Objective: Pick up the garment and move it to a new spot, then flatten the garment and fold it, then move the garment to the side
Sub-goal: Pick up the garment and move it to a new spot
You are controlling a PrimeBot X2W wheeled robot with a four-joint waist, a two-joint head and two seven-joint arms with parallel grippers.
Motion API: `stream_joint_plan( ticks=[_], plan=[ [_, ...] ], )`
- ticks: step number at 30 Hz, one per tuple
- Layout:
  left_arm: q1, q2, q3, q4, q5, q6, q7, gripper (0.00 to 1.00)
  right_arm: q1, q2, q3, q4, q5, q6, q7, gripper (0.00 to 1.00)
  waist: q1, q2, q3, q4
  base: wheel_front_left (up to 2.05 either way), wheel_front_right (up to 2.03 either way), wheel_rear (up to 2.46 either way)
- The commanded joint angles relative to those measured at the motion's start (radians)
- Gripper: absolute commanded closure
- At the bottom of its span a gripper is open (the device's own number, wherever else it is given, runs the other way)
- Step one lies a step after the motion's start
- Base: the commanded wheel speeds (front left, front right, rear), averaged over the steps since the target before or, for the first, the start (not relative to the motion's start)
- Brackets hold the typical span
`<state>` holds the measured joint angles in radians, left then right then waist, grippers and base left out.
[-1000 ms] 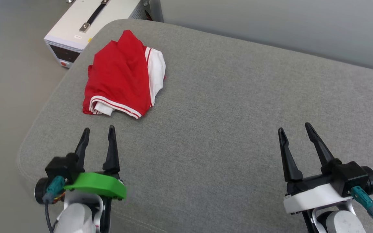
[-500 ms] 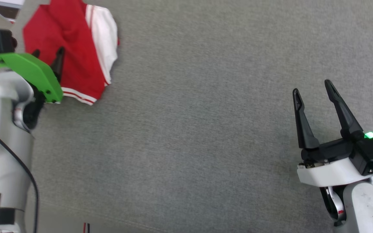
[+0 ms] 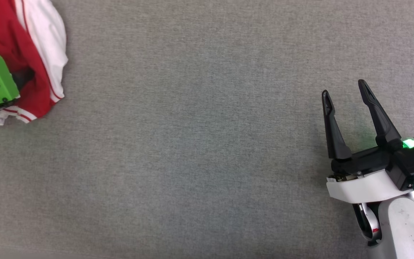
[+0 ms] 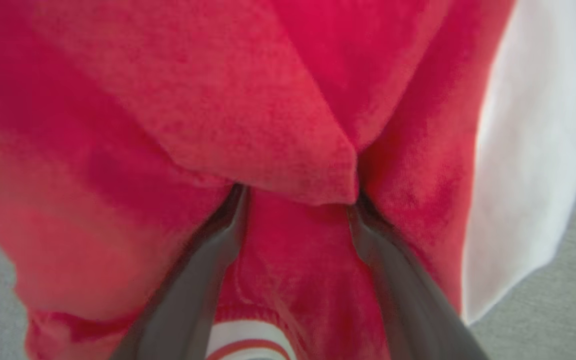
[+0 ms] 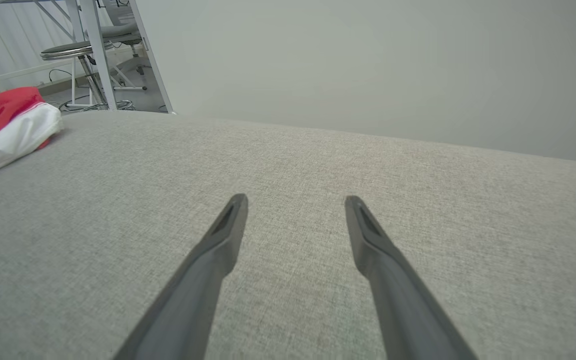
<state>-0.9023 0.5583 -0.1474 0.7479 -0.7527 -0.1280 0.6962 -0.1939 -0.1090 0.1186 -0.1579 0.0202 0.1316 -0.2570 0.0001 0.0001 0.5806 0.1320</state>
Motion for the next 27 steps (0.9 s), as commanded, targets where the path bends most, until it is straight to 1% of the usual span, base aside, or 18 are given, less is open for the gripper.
stream_joint_plan(
  ticks=[1, 5, 9, 13, 21, 27],
  plan=[
    [0.016, -0.023, -0.027, 0.025, -0.018, -0.003, 0.032, 1.0, -0.022, 0.001, 0.0, 0.0, -0.006, -0.001, -0.005, 0.0, -0.0001, -0.0001, 0.021, -0.023, 0.0, 0.0, 0.0],
    [0.036, -0.024, -0.024, 0.012, -0.042, -0.003, 0.013, 1.0, -0.018, 0.008, -0.003, 0.014, -0.008, -0.001, -0.005, 0.0, -0.0001, -0.0001, -0.002, -0.021, 0.0, 0.0, 0.0],
    [0.049, -0.015, -0.006, -0.017, -0.047, -0.003, -0.056, 1.0, -0.013, 0.014, -0.002, 0.033, -0.007, -0.001, -0.005, 0.0, -0.0001, -0.0001, -0.05, -0.017, 0.0, 0.0, 0.0],
    [0.059, -0.014, 0.011, -0.072, -0.043, -0.003, -0.141, 1.0, 0.001, 0.022, -0.012, 0.052, -0.001, -0.001, -0.005, 0.0, -0.0001, -0.0001, -0.124, -0.012, 0.0, 0.0, 0.0],
    [0.082, -0.001, 0.025, -0.217, -0.018, 0.002, -0.281, 1.0, 0.042, 0.042, -0.028, 0.085, 0.017, -0.001, -0.005, 0.0, -0.0001, -0.0001, -0.266, -0.017, 0.0, 0.0, 0.0],
    [0.076, -0.003, -0.003, -0.366, 0.024, 0.012, -0.309, 1.0, 0.074, 0.053, -0.035, 0.099, 0.03, -0.001, -0.005, 0.0, -0.0001, -0.0001, -0.346, -0.038, 0.0, 0.0, 0.0]
  ],
)
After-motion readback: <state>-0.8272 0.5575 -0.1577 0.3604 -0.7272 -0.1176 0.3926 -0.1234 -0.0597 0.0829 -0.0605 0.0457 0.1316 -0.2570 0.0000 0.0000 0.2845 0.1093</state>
